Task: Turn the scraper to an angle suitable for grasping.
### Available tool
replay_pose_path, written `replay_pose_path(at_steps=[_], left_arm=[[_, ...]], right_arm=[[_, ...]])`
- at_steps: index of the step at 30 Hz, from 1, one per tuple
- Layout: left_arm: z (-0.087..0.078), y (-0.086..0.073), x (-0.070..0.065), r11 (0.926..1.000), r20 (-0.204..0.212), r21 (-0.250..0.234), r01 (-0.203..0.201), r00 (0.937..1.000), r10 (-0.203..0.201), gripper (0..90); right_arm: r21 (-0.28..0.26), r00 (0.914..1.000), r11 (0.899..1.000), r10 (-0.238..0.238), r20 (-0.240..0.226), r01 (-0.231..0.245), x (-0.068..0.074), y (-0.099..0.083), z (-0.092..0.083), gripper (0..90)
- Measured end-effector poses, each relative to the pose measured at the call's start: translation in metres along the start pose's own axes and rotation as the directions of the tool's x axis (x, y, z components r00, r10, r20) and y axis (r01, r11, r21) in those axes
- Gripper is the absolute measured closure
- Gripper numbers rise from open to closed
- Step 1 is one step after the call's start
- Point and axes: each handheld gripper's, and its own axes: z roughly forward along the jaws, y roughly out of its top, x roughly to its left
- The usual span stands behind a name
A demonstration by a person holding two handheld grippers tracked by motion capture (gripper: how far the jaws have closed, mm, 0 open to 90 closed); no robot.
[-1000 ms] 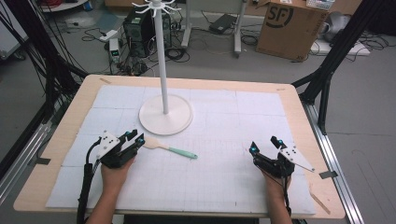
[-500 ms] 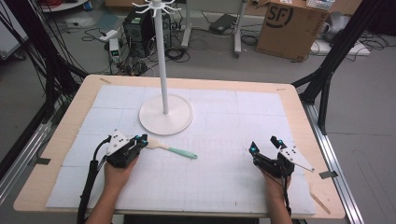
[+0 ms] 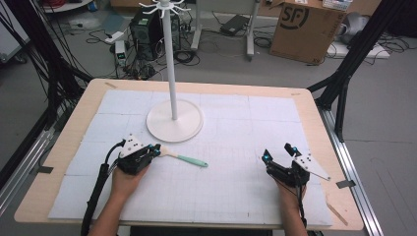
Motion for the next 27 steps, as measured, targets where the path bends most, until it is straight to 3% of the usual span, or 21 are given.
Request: replay_pose_path(at_steps=[6,12,16,20,24,27], left_arm=[[0.013,0.005,-0.001,0.9964,0.05,0.084,0.008,0.9987,-0.013,89.8],[0.016,0.007,0.0,0.9946,0.06,0.098,0.033,0.9975,-0.039,89.8],[0.023,0.01,-0.002,0.9888,0.081,0.145,0.037,0.9955,-0.049,89.8],[0.032,0.013,-0.006,0.9857,0.085,0.167,0.018,0.9959,-0.033,89.8],[0.035,0.014,-0.002,0.9826,0.085,0.172,0.071,0.9926,-0.087,89.8],[0.036,0.014,-0.001,0.9799,0.088,0.181,0.083,0.991,-0.1,89.8]], right_arm=[[0.001,1.0,1.0,0.0,0.0,0.0,0.0,0.0,0.0,15.1],[0.002,1.0,1.0,-0.002,-0.004,0.002,0.0,0.0,0.0,15.1],[0.004,1.0,1.0,-0.007,-0.004,0.007,0.0,0.0,0.001,15.1],[0.003,1.0,1.0,-0.007,-0.004,0.007,0.0,0.0,0.001,15.1],[0.003,1.0,1.0,-0.008,-0.005,0.008,0.001,0.0,0.001,15.1],[0.006,1.0,1.0,-0.006,-0.008,0.006,0.001,0.0,0.001,15.1]])
